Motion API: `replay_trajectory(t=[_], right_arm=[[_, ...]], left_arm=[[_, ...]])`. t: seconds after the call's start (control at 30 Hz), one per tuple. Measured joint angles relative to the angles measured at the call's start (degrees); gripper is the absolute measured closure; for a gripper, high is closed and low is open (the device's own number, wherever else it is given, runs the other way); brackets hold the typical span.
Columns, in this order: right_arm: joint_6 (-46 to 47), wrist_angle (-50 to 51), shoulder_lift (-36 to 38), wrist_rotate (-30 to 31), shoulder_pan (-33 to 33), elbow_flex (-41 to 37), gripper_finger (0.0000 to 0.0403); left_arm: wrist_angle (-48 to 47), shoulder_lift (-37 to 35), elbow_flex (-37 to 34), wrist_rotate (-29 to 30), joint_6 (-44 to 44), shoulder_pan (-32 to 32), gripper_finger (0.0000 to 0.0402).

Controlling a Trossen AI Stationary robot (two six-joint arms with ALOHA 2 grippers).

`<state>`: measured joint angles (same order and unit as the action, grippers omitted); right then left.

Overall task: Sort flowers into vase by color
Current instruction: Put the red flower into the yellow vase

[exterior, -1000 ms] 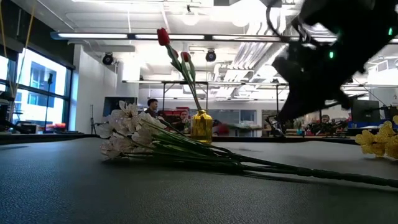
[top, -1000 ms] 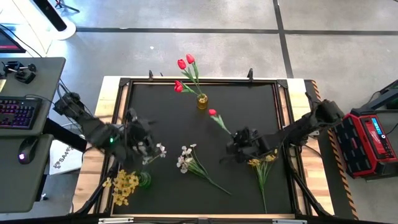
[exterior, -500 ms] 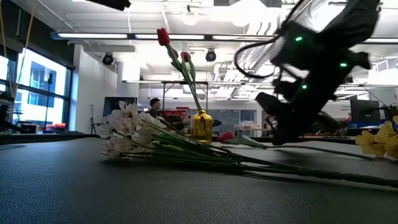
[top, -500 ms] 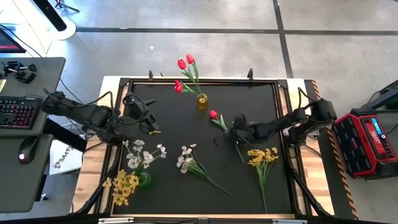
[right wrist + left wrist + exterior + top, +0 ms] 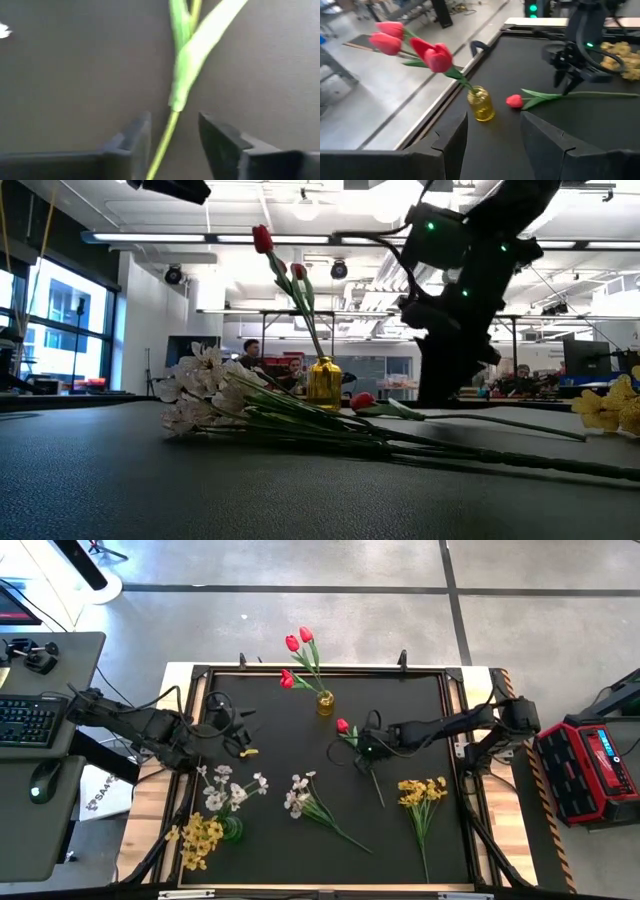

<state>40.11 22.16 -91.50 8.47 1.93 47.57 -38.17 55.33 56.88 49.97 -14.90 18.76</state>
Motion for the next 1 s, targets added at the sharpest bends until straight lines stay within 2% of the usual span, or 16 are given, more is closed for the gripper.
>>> replay_trajectory(t=[0.13,0.3,0.57,0.8,1.0], right_arm=[[2.0,0.15,-0.02,-1.09,-0.02,0.42,0.0201],[3.85,2.06,-2.21,0.29,-0.05,0.37,0.021],[3.72,0.48,-6.44,2.56,-0.48,0.64,0.0277],[3.98,1.08,-6.49,2.86,-0.46,0.64,0.0388],[-1.47,-1.36,-5.42,2.74,-0.44,0.29,0.04]], left_arm=[[-0.02,0.01,0.0,-1.95,-0.91,0.02,0.0232],[-0.04,0.25,0.02,-4.25,-2.72,0.38,0.0232],[-0.07,0.74,0.04,-5.17,-2.99,3.96,0.0232],[-2.87,0.57,0.04,-7.56,-4.74,6.72,0.0232],[-9.29,0.57,0.04,-7.26,-10.5,9.66,0.0232]])
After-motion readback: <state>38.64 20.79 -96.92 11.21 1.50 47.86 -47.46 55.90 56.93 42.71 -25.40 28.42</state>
